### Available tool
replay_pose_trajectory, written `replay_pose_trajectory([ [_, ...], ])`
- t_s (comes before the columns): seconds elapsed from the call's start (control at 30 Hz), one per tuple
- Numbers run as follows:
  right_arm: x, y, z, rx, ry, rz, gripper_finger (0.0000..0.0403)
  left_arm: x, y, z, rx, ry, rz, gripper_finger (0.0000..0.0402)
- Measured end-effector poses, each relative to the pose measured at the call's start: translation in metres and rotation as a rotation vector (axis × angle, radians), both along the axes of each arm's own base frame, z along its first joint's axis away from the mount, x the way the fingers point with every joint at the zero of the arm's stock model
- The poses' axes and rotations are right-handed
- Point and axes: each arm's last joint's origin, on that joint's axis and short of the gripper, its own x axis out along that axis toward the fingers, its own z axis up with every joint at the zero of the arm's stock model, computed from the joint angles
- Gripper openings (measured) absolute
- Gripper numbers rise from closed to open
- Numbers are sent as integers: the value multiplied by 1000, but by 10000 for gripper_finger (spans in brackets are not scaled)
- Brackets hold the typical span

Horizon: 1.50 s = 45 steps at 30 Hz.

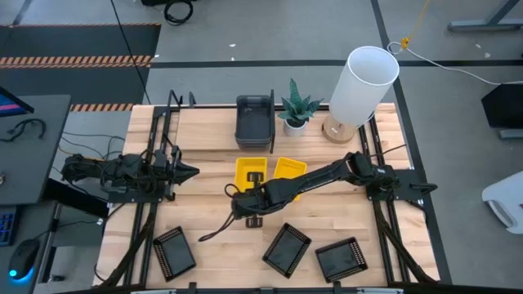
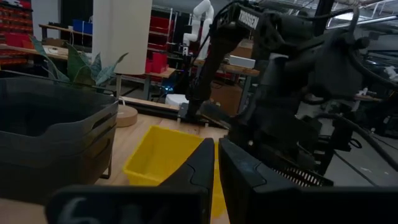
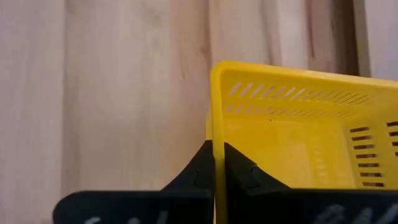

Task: Stack baskets on shelf by color
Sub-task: Stack the left yellow bin into the other yellow bins

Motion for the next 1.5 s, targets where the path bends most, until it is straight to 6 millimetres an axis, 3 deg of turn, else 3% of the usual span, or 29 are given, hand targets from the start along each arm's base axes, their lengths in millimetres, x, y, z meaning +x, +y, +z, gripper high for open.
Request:
replay_pose_trajectory([
  [0.6, -47, 8, 13, -100, 207, -234, 7, 0, 0, 0, 0, -1, 0, 29],
  [0.93, -65, 2, 3, -101, 220, -306, 7, 0, 0, 0, 0, -1, 0, 38],
  [1.13, -72, 1, -1, -21, 126, -307, 9, 0, 0, 0, -1, -1, 0, 34],
  [1.5, -73, -5, -26, 49, 97, -314, 53, 0, 0, 0, 0, -1, 1, 35],
])
